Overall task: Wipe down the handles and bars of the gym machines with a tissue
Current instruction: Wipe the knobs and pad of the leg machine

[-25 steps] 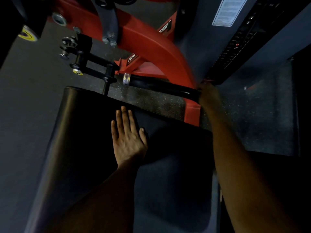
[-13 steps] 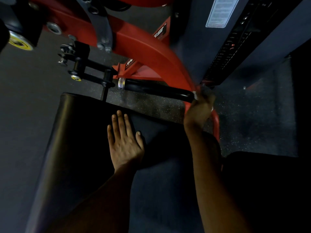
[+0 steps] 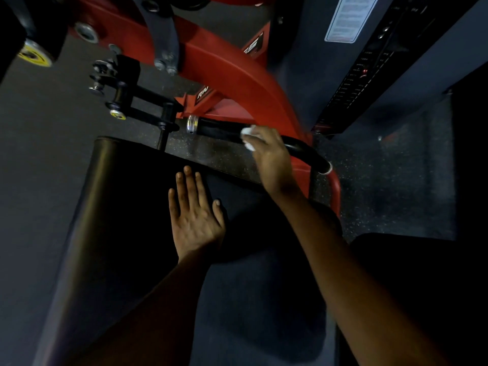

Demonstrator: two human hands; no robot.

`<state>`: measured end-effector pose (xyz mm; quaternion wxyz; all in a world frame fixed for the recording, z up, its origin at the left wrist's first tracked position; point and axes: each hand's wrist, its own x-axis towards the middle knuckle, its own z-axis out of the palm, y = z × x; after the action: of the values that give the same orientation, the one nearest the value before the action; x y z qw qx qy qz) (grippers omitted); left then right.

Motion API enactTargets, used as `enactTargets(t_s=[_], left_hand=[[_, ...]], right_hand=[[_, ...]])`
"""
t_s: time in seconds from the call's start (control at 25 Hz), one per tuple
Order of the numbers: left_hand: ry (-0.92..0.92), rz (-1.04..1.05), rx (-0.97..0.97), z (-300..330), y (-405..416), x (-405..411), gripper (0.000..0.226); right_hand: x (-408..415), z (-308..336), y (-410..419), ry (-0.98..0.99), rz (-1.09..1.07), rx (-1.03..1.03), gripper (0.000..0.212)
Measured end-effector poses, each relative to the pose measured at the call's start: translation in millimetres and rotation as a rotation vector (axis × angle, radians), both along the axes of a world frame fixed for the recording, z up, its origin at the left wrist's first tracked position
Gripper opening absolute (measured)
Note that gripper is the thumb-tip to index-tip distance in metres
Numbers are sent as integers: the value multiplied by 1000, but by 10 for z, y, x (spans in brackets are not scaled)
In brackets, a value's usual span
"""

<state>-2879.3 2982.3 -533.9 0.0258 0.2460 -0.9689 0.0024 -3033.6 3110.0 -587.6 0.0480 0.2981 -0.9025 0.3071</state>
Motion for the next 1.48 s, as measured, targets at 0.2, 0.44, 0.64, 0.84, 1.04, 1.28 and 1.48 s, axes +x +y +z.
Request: enactTargets(t_s=[0.2,0.44,0.64,0.84,1.04,1.28,1.48], left_hand=[[-7,-26,-2,18,-22,7,65],[-217,-66,181,383,-48,2,66],[-129,-5,393,1337,206,517,39],[-91,84,470,1949,538,1245,39],[-7,112,504,2269,697,1965,43],[-66,150,479,2207,548,2974,44],[-120,228,486,1838,365,3758,44]], right_hand=[[371,697,-159,-193,-564,-225,31],[769,1136,268,-530,-471,6,38],[1232,2042,488,-707,-535,-15,24],[1918,2613,601,-739,-458,3,24],[2547,2971,768,-737,-342,26,21],[3296,2817,1076,-716,-240,105,23],[3965,2405,1123,-717,-205,92,25]])
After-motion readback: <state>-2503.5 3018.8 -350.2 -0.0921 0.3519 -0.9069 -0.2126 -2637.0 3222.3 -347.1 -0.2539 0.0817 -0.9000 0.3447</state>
